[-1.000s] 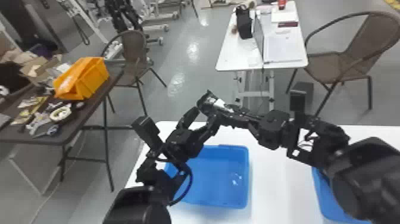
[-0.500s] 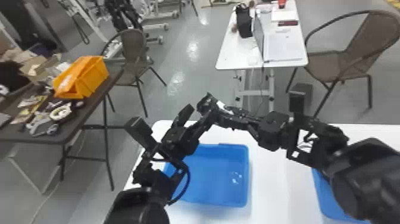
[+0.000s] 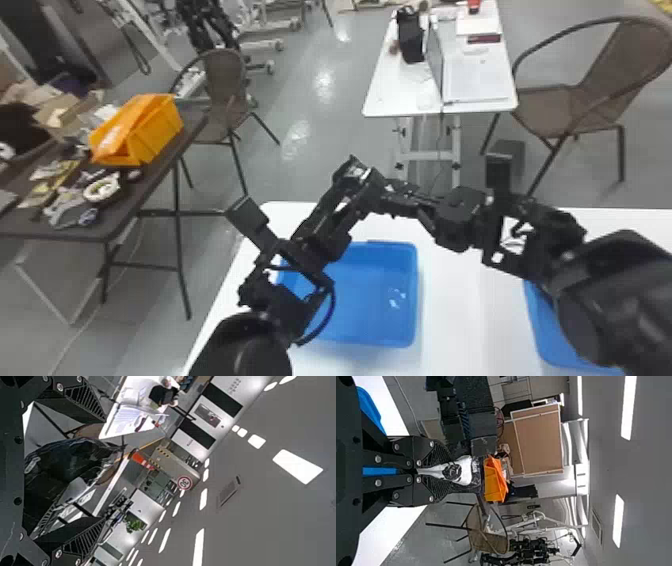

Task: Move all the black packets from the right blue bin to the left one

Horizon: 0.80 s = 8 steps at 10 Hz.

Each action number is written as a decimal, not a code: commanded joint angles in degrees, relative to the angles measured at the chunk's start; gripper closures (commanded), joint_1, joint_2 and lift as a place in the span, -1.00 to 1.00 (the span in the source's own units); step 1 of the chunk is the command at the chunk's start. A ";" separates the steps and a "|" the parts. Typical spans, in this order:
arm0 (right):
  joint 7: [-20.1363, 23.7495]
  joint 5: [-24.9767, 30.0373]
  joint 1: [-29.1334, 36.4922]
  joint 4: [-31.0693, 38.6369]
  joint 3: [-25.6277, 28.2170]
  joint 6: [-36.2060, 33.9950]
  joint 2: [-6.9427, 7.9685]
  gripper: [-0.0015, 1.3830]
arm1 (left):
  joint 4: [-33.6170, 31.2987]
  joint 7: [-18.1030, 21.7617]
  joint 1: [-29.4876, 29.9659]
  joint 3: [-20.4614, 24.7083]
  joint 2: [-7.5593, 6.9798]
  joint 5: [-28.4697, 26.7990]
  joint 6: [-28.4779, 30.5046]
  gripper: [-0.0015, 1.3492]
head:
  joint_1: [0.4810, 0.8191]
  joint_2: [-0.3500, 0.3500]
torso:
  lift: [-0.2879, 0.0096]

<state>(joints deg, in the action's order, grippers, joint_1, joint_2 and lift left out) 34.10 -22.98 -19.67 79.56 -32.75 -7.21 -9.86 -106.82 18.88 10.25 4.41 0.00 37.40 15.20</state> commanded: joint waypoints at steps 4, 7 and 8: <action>0.01 0.04 0.07 -0.11 -0.03 0.09 0.20 0.63 | 1.17 -1.13 -0.23 -1.59 0.15 3.29 -0.08 0.61 | 0.27 0.72 | 0.94; 0.01 -0.14 0.25 -0.20 -0.03 0.18 0.20 0.63 | 1.17 -2.62 1.35 -1.59 0.15 1.62 -6.76 0.80 | 0.25 0.77 | 0.94; 0.01 -0.23 0.42 -0.28 0.06 0.44 0.20 0.62 | 1.09 -2.89 1.53 -1.68 0.15 1.62 -6.94 0.80 | 0.25 0.79 | 0.94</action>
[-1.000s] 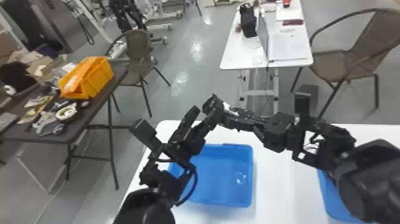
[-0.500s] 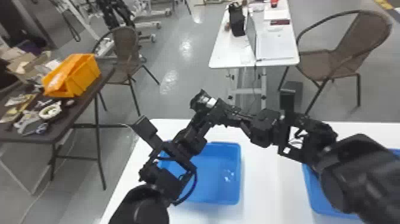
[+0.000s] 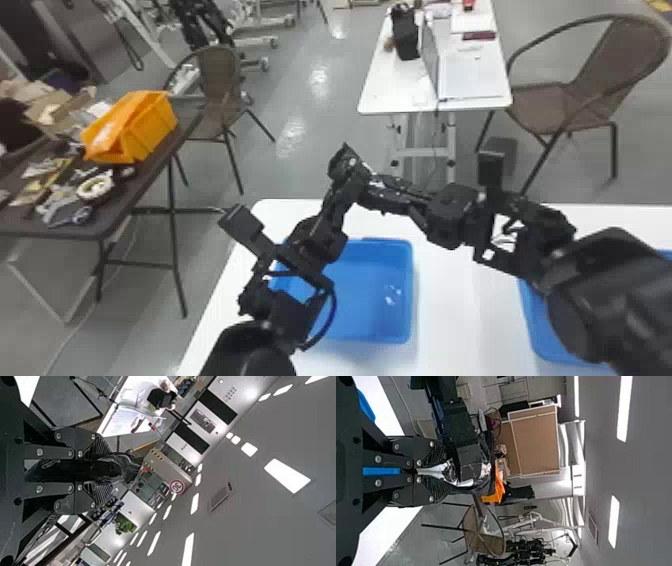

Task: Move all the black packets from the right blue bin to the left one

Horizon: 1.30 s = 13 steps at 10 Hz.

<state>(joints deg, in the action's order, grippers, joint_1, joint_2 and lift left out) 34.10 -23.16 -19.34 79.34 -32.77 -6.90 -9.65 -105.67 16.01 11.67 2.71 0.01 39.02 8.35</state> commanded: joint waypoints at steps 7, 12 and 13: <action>-1.40 11.56 19.34 19.80 22.84 -8.04 2.80 -0.74 | 12.86 -2.21 4.15 5.47 0.14 -26.46 -13.71 0.80 | 0.27 0.72 | 0.94; -4.22 16.83 24.08 20.94 28.11 -9.36 2.89 -0.73 | 21.82 2.53 4.06 4.06 0.14 -22.06 -21.97 -0.92 | 0.27 0.58 | 0.94; -5.27 17.80 24.96 20.15 30.31 -9.36 2.89 -0.73 | 18.31 2.36 4.50 3.80 0.14 -22.50 -22.24 -0.78 | 0.27 0.51 | 0.94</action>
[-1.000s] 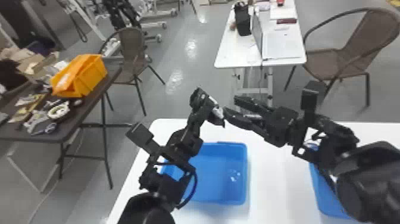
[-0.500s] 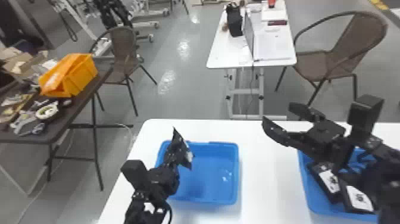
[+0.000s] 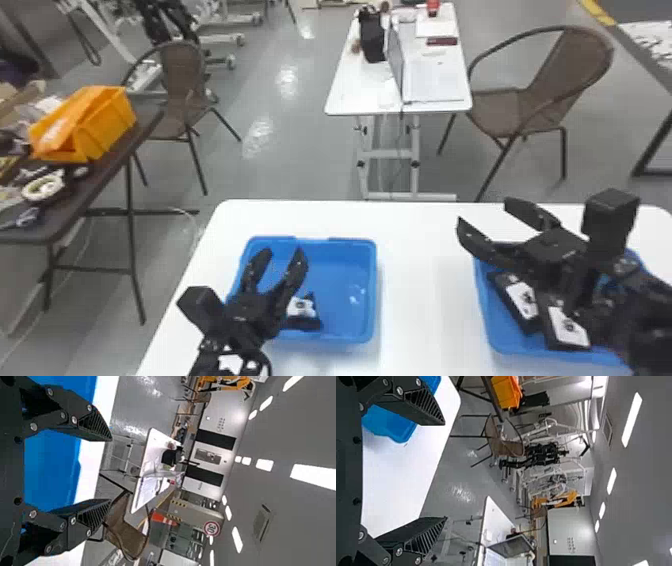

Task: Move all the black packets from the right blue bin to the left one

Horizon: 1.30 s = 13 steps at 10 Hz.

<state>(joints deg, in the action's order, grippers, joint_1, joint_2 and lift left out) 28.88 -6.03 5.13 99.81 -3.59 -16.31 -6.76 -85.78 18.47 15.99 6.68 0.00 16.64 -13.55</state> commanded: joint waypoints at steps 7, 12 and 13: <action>-4.53 5.24 1.11 -11.66 9.56 -8.12 0.17 -0.73 | -16.44 -0.19 1.50 3.16 0.15 -4.43 3.00 -0.72 | 0.27 0.10 | 0.94; -11.04 -0.21 -0.74 -20.71 10.27 -10.41 0.17 -0.73 | -16.44 -0.28 2.55 4.22 0.15 -5.83 1.33 -0.72 | 0.27 0.03 | 0.94; -11.04 -0.21 -2.06 -22.64 10.18 -10.41 0.08 -0.73 | -16.53 -0.28 2.55 4.13 0.15 -5.75 1.42 -0.72 | 0.27 0.02 | 0.94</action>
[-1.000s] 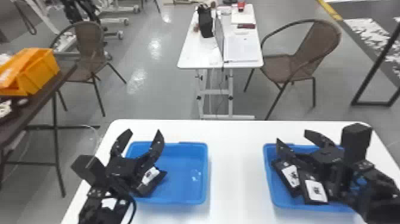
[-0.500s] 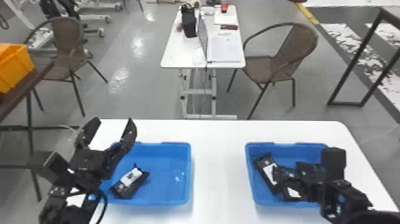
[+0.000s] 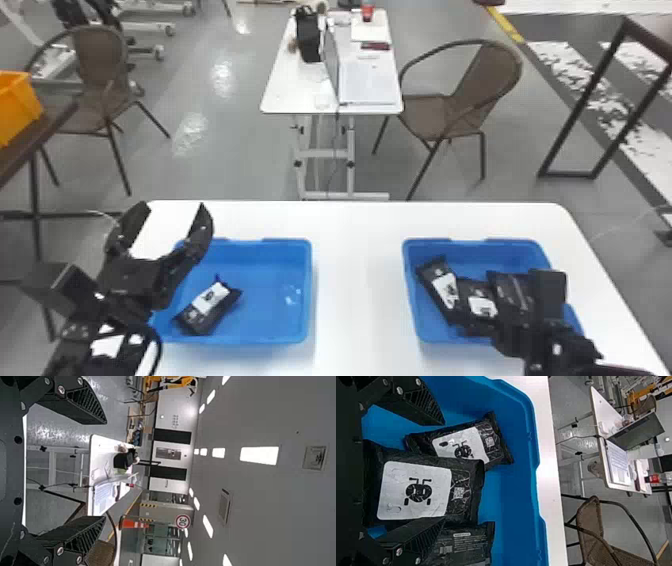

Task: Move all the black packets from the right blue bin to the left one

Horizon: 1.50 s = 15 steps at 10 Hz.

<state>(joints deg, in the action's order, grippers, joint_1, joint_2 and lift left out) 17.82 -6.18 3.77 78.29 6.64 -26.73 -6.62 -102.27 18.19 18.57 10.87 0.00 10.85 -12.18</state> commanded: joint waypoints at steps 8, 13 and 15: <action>-5.78 -1.73 -4.30 -4.02 -1.72 -9.74 1.44 0.00 | 0.05 0.01 0.07 0.29 0.15 0.31 0.14 -0.72 | 0.27 0.08 | 0.94; -9.65 -5.16 0.18 2.40 -1.81 -2.54 1.97 0.58 | 0.14 0.01 0.24 0.38 0.15 1.01 0.14 -0.72 | 0.27 0.08 | 0.94; -9.65 -6.04 2.82 8.20 -2.51 0.45 1.88 0.58 | 0.14 0.01 0.15 0.20 0.15 1.72 -0.30 -0.72 | 0.27 0.09 | 0.94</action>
<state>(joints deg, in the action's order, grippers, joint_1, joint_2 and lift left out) 8.19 -12.05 5.80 84.54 4.43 -27.22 -4.72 -102.13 18.19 18.73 11.14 0.00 12.31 -12.36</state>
